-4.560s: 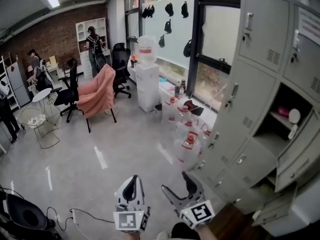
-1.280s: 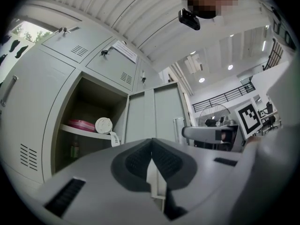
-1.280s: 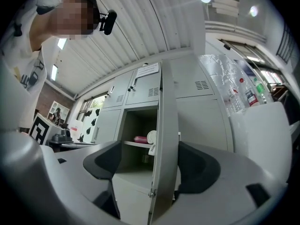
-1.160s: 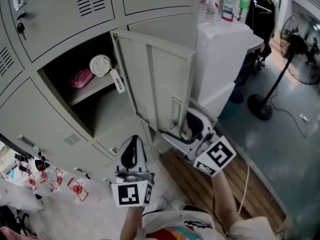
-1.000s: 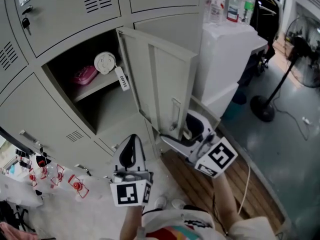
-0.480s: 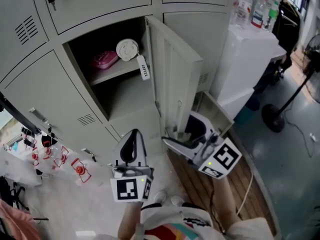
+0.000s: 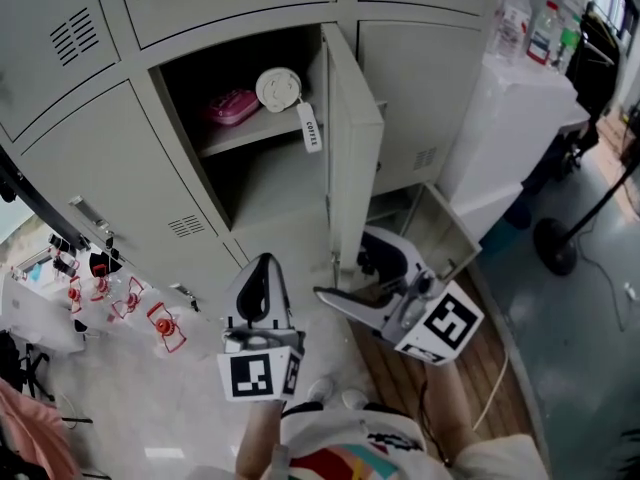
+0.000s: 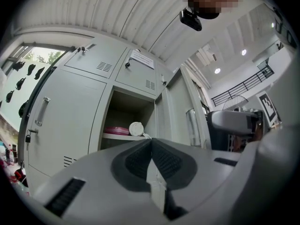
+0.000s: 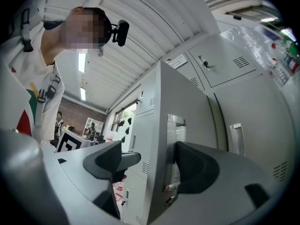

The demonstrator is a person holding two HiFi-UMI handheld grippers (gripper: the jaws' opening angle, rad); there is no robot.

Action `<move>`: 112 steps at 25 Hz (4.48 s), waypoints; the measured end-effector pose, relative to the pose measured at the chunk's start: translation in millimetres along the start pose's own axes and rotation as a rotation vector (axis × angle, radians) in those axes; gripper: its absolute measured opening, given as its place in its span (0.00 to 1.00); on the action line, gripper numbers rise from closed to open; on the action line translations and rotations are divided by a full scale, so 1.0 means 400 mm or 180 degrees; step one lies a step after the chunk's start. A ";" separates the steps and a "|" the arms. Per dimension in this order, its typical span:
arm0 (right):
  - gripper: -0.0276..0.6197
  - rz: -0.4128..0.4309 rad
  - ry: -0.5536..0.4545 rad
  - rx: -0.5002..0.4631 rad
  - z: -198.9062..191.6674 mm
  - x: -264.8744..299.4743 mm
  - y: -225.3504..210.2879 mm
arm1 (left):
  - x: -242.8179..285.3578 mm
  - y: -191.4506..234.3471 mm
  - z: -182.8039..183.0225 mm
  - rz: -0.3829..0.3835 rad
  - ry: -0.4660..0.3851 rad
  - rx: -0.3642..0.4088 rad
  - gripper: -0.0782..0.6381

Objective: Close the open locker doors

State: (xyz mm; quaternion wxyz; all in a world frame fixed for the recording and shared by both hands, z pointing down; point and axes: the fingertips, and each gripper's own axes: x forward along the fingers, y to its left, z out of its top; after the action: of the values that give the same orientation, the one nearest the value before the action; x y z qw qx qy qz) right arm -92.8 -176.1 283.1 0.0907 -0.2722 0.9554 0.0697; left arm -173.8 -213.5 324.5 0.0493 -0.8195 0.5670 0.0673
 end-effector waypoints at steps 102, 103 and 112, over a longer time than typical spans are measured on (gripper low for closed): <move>0.57 -0.1048 0.0314 -0.0718 -0.087 0.170 -0.125 | 0.103 0.085 -0.050 -0.0385 -0.0031 -0.0372 0.12; 0.57 -0.1147 0.0323 -0.0712 -0.083 0.140 -0.130 | 0.110 0.058 -0.052 -0.0471 -0.0027 -0.0384 0.12; 0.57 -0.2060 0.0282 -0.0729 -0.041 -0.135 -0.176 | 0.153 -0.197 -0.055 -0.1289 -0.0033 -0.0458 0.12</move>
State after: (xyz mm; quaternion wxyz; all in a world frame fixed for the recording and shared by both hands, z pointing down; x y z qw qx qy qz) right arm -12.4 -211.0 304.8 0.0353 -0.5722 0.8086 0.1322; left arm -77.7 -245.8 336.3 0.0060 -0.9177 0.3843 0.1005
